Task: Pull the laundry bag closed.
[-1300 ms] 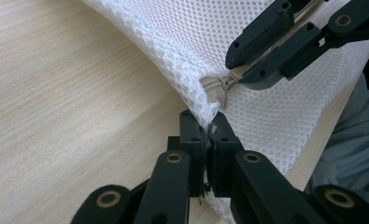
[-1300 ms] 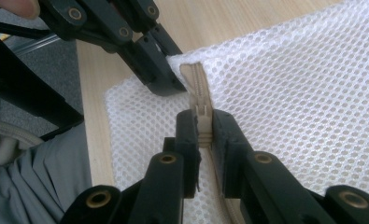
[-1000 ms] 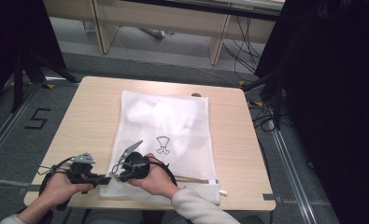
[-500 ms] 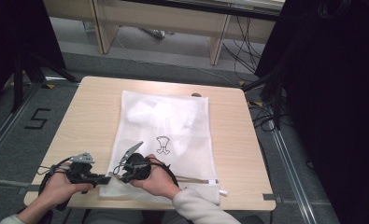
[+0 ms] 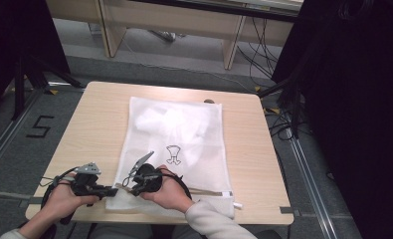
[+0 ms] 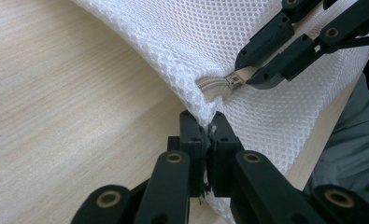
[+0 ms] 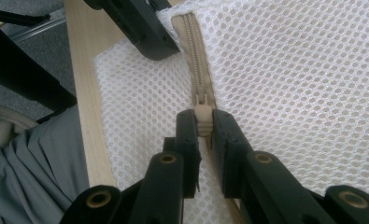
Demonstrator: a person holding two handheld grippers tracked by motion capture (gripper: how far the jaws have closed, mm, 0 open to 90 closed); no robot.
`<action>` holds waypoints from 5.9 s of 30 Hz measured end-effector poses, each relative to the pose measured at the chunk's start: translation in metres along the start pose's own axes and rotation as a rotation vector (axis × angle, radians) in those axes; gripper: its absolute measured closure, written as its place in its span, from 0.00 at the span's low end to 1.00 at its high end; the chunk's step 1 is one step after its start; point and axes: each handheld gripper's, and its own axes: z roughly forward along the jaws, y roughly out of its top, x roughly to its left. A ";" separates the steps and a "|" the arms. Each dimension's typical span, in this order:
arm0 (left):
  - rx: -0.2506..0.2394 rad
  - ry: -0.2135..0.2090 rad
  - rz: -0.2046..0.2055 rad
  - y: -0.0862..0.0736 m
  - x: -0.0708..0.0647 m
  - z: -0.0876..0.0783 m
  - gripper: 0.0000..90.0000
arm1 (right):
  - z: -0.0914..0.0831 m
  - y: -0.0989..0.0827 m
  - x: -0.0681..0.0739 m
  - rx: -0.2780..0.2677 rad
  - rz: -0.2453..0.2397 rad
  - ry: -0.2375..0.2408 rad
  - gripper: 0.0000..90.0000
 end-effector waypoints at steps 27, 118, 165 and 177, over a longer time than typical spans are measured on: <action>-0.001 0.000 -0.004 0.000 0.001 -0.001 0.96 | -0.004 -0.008 -0.003 0.029 0.010 -0.012 0.91; -0.006 0.028 -0.015 -0.001 0.001 -0.001 0.96 | -0.034 -0.036 -0.017 0.043 0.052 -0.030 0.91; 0.002 0.019 -0.013 -0.001 0.003 -0.002 0.96 | -0.053 -0.053 -0.027 0.025 0.085 -0.049 0.91; -0.022 0.017 -0.022 -0.001 0.001 -0.001 0.96 | -0.056 -0.054 -0.026 0.032 0.089 -0.055 0.91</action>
